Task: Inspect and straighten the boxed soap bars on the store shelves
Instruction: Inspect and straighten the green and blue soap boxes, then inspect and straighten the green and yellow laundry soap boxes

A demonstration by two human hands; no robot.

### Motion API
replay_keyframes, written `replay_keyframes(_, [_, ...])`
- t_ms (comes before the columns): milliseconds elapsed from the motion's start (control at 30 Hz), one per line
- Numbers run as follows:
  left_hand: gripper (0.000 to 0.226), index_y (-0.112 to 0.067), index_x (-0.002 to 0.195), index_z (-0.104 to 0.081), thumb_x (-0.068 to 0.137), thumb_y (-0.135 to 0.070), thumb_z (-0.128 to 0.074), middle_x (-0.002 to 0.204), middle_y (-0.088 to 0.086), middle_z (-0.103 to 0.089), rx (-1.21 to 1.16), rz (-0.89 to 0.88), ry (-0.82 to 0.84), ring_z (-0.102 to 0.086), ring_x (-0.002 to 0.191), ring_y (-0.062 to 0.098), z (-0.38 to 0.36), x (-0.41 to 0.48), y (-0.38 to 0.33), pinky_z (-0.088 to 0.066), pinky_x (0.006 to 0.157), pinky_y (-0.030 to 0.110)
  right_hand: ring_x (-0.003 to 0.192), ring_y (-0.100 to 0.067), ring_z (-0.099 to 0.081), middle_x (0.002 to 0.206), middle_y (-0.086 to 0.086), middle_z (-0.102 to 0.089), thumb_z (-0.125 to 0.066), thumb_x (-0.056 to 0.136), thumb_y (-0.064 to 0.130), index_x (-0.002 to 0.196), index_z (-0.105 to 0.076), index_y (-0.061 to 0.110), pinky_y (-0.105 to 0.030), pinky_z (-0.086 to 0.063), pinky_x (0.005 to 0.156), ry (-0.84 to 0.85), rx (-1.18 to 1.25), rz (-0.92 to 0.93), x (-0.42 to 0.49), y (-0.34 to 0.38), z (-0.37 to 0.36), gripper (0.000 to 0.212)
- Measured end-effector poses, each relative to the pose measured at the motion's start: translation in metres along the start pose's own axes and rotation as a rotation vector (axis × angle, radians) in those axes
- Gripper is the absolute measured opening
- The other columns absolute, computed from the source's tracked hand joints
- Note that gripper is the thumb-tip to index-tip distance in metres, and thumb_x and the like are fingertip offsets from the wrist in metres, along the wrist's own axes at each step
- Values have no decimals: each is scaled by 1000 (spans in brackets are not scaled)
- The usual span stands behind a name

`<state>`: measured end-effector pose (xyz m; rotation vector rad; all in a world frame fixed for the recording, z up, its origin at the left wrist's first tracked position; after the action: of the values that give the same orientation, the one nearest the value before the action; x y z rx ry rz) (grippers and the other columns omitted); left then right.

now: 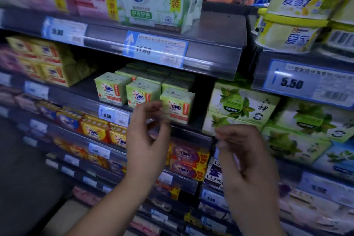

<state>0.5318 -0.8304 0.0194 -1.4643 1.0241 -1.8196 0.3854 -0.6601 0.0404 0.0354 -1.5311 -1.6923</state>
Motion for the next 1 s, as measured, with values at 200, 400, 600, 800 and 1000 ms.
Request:
replay_keyframes(200, [51,-24,145,-51,95,-25,-60,137,-12,-60,193,53,92,-53,127,-7,5,2,9,-50,101,19,113,21,-52,144,38,-39,-61,98,39,144,-29,57,0,-44,77,348,-28,-188,-1,-23,-83,58])
replay_keyframes(400, [58,-16,144,-58,87,-26,-63,130,-5,-68,182,46,189,-65,118,5,-1,17,9,-58,98,38,112,25,-50,156,20,-40,-56,96,37,158,-22,45,-1,-42,87,216,-52,-209,7,-24,-95,72])
replay_keyframes(600, [34,-19,124,-63,94,-6,-74,113,-16,-67,-110,24,208,-67,109,-1,7,24,11,-57,82,13,115,8,-58,133,21,-48,-65,98,8,155,-42,37,-4,-46,92,-199,-33,-149,2,-9,-86,68])
replay_keyframes(800, [41,-41,127,-65,90,-29,-78,92,-9,-66,-303,61,332,-67,84,7,27,48,18,-57,71,19,108,1,-63,120,17,-56,-68,95,31,135,-64,43,-6,-49,88,-303,30,-179,0,10,-98,42])
replay_keyframes(1000, [37,-27,125,-67,88,-31,-74,130,-6,-68,-385,68,491,-65,123,9,35,63,17,-56,98,25,111,-6,-71,118,10,-76,-69,96,23,117,-62,31,-16,-54,90,-232,315,-230,-3,15,-118,24])
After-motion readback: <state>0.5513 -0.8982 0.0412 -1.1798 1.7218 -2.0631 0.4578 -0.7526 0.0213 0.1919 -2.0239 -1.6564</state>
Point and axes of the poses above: each hand's wrist, its own x-axis towards the middle knuckle, its own z-axis out of the back of the hand, y = z × x, the point moved 10 cm from there along x, towards the middle knuckle
